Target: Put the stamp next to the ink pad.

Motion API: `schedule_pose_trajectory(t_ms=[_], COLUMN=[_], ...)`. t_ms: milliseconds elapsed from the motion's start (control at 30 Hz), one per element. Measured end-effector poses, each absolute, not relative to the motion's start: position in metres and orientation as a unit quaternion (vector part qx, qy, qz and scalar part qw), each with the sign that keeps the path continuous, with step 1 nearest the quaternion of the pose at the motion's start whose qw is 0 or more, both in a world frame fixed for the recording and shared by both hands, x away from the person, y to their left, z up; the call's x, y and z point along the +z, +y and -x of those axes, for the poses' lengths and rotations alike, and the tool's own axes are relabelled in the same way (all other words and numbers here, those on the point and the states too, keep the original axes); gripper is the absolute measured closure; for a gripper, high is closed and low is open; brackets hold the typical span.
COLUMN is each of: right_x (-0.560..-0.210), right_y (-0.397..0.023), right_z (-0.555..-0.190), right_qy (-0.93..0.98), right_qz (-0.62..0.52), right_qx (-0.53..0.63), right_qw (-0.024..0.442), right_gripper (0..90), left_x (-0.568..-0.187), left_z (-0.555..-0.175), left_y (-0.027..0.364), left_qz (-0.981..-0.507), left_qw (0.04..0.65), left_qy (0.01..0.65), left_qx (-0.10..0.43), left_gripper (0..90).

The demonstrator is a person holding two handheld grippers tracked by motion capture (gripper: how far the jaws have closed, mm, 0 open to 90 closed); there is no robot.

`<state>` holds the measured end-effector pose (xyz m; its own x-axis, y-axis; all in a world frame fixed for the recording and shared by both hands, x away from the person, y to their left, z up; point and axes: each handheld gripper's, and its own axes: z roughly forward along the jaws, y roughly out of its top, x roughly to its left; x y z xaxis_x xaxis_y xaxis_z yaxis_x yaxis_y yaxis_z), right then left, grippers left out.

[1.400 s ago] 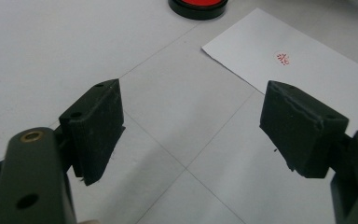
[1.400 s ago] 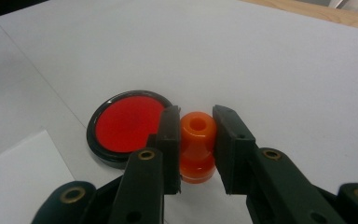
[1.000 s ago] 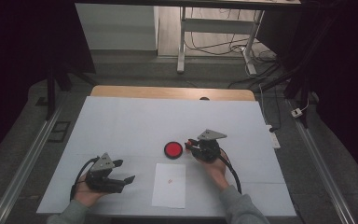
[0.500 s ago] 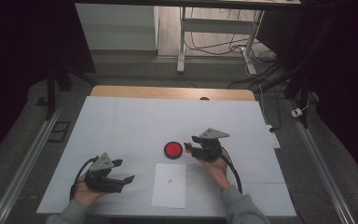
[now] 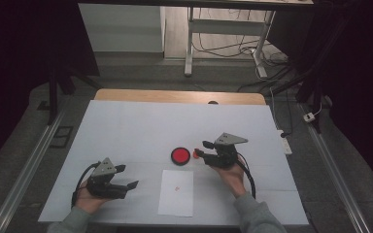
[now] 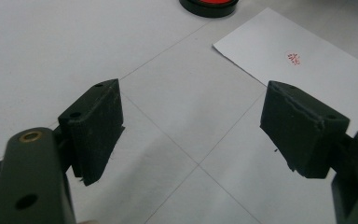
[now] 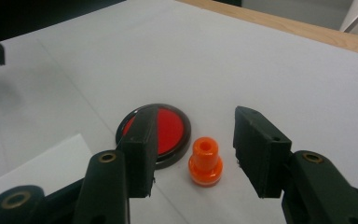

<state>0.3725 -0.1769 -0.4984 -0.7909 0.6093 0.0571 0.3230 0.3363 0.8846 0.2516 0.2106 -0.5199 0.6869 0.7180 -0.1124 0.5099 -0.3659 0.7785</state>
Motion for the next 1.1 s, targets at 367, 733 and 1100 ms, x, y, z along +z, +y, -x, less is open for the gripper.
schedule_pose_trajectory(t_ms=[367, 733, 1100], right_x=[-0.483, -0.485, -0.496], right_y=[-0.204, -0.258, -0.296], right_z=[-0.349, -0.318, -0.291], right_qy=[0.807, 0.795, 0.79], right_qz=[-0.275, -0.301, -0.315], right_qx=[0.501, 0.498, 0.497], right_qw=[0.151, 0.169, 0.171], right_gripper=[50.1, 50.1, 50.1], left_x=[-0.52, -0.521, -0.522], left_z=[-0.247, -0.247, -0.247], left_y=[0.219, 0.219, 0.22], left_qz=[-0.81, -0.813, -0.814], left_qw=[0.42, 0.419, 0.416], left_qy=[0.387, 0.384, 0.385], left_qx=[0.134, 0.131, 0.128], left_gripper=[21.4, 21.4, 21.4])
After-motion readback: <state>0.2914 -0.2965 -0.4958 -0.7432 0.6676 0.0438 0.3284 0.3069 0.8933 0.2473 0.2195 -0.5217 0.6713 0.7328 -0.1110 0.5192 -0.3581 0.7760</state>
